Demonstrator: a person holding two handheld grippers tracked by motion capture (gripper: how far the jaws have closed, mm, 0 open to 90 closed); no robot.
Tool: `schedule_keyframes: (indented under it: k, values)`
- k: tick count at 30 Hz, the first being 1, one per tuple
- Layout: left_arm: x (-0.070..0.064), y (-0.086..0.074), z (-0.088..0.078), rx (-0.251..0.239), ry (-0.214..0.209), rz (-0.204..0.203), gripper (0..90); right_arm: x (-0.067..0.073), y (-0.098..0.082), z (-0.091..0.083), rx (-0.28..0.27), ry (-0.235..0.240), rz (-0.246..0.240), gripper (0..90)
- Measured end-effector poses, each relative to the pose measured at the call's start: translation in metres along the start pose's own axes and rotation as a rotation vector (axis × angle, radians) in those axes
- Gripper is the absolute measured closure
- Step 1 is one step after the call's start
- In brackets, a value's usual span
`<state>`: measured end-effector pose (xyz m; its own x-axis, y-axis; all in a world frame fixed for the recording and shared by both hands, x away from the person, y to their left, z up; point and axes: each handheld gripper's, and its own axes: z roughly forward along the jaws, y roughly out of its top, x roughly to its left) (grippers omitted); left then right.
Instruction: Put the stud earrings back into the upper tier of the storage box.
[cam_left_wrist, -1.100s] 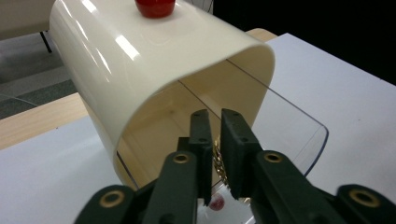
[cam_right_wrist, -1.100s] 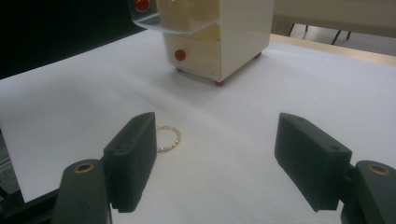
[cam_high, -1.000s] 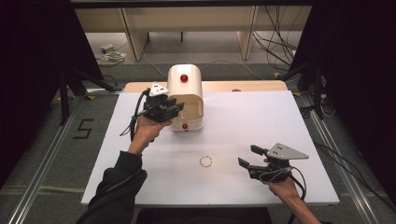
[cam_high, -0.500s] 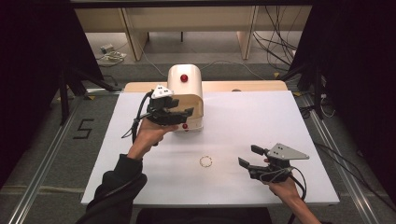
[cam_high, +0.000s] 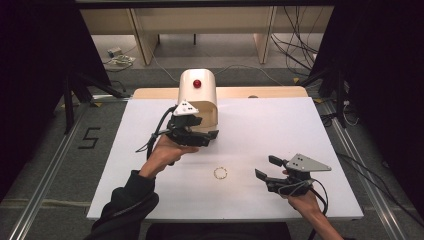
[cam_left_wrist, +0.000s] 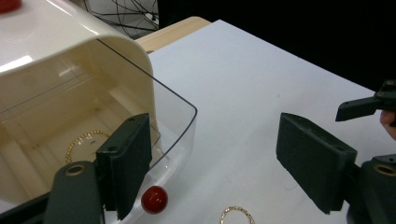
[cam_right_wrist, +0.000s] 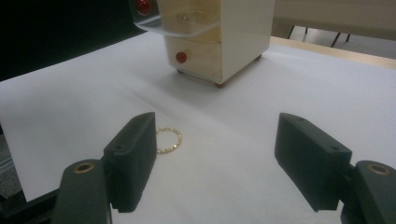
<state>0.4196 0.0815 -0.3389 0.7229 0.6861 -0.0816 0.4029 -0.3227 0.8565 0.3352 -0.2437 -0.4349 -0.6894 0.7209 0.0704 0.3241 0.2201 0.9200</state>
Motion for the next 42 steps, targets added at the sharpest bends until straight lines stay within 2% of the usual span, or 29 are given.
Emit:
schedule_keyframes:
  k: [9,14,21,27,34,39,42]
  values:
    - [-0.011,-0.006,0.006,0.032,-0.038,0.023,26.1,0.0,0.0,0.0,-0.003,0.0,0.002,30.3]
    - [-0.019,-0.01,0.012,0.067,-0.061,0.054,25.6,0.001,0.0,0.0,-0.002,0.004,-0.002,30.3]
    - [-0.026,-0.015,0.02,0.091,-0.074,0.063,25.9,0.0,0.0,0.0,-0.003,0.004,-0.004,30.3]
    - [-0.03,-0.021,0.027,0.119,-0.066,0.071,26.4,0.0,0.0,0.0,-0.003,0.003,-0.005,30.3]
    - [-0.035,-0.03,0.038,0.2,-0.044,0.093,28.4,0.0,0.001,-0.001,-0.004,0.002,-0.003,30.3]
    - [-0.036,-0.037,0.043,0.24,-0.032,0.082,30.8,0.0,0.001,-0.001,-0.006,0.005,-0.006,30.3]
    - [-0.038,-0.041,0.047,0.278,-0.035,0.095,31.2,0.001,0.001,-0.001,-0.006,0.006,-0.007,30.3]
